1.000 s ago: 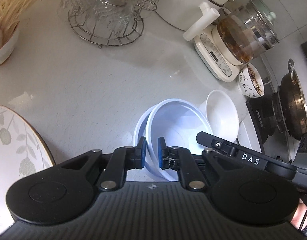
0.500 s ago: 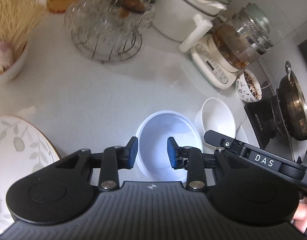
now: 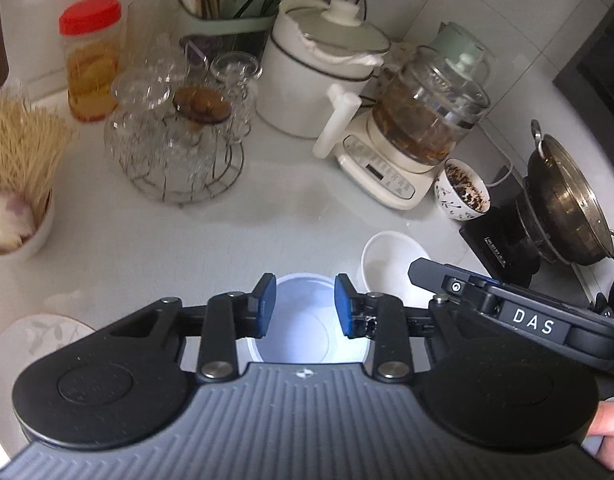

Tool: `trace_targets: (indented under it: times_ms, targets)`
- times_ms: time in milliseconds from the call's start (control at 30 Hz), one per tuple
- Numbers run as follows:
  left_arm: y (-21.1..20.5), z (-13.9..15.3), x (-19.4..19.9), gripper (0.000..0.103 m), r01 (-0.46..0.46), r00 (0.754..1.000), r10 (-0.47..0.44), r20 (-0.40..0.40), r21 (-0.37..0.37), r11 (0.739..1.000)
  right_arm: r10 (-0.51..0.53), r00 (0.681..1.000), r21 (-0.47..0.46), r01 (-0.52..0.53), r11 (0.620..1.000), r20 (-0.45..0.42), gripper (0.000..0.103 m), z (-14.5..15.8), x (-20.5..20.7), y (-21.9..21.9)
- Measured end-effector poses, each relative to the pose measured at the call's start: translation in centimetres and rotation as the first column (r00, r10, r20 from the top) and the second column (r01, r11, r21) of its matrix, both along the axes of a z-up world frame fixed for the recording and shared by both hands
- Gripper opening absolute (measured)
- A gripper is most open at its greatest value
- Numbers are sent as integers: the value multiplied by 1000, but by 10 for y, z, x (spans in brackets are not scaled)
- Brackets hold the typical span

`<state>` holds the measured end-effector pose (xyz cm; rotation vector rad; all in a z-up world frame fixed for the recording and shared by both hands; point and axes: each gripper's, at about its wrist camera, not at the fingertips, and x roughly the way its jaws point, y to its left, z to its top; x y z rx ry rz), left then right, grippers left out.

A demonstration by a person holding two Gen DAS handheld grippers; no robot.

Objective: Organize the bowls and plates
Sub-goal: 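Move both tools to the white ceramic bowl near the kettle base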

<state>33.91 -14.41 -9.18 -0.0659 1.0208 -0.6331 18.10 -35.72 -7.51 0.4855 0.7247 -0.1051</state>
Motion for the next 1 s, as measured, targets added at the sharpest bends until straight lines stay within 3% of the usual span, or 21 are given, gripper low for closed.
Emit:
trace_targets:
  times_ms: [400,1000]
  targets:
    - [3,28,-13,36,30,996,-29,83,-13,999,-34,997,-46,38,998,71,46,20,-15,7]
    - [-33,25,-14,36,54,994,-51,99,-28,998,-50,994,-79,58,995,100,46,23,-20,-22]
